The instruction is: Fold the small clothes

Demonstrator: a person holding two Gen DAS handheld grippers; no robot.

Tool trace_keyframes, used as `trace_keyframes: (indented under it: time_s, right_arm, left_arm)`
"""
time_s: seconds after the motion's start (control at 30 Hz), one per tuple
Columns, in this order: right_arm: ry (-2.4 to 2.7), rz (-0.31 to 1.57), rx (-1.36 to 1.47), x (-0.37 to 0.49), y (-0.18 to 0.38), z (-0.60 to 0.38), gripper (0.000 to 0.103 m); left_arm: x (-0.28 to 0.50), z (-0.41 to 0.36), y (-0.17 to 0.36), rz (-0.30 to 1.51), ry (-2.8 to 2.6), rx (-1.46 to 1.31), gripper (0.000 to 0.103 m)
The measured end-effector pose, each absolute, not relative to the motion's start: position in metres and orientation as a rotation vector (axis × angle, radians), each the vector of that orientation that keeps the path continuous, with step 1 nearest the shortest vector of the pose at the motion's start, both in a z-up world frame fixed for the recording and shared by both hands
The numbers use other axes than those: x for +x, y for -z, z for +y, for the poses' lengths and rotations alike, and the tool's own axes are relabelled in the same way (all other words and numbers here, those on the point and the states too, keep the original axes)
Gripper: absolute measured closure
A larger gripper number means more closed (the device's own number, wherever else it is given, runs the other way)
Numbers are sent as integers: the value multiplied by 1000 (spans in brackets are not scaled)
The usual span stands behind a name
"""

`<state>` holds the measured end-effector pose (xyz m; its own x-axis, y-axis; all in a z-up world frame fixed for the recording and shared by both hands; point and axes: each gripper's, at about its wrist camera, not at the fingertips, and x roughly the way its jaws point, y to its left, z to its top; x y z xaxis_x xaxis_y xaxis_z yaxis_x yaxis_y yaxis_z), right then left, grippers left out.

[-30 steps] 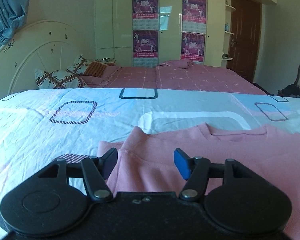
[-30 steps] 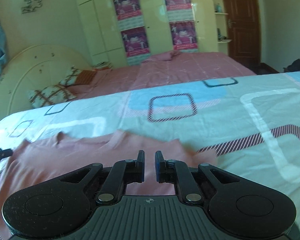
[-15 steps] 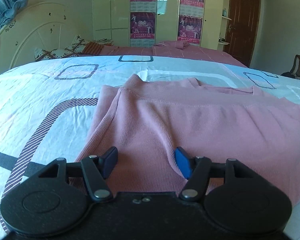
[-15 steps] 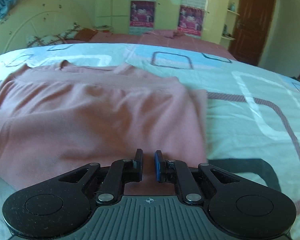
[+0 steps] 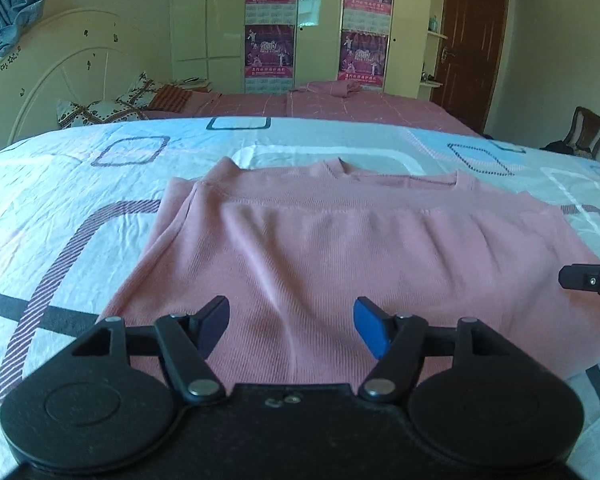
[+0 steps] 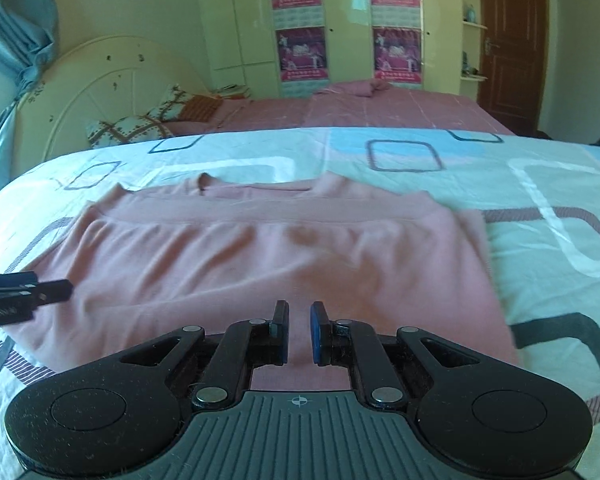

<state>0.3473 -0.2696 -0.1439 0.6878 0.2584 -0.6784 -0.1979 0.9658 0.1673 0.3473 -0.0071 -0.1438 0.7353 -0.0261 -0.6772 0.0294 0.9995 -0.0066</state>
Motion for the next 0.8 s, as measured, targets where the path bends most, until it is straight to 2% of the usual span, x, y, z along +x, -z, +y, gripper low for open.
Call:
trace_keyframes:
  time_s: [0.1, 0.47, 0.53, 0.57, 0.6, 0.63, 0.8]
  right_arm:
    - [-233, 824, 73, 348, 158, -265, 92]
    - [-199, 869, 24, 322, 174, -301, 91]
    - [-203, 868, 23, 317, 174, -303, 85]
    - [-202, 868, 29, 316, 173, -304, 78]
    - [-202, 866, 35, 316, 171, -305, 66]
    - [-202, 855, 45, 315, 168, -306, 63]
    - [-219, 780, 94, 324, 148, -305, 62]
  left_arm:
    - [349, -3, 158, 813, -1, -18, 35]
    - [340, -1, 158, 819, -17, 6, 34]
    - [341, -1, 157, 825, -16, 11, 33]
    - [341, -2, 156, 829, -14, 13, 33]
    - [342, -2, 155, 833, -12, 15, 33]
    - [342, -2, 154, 834, -12, 18, 32]
    - [340, -2, 139, 791, -27, 4, 30]
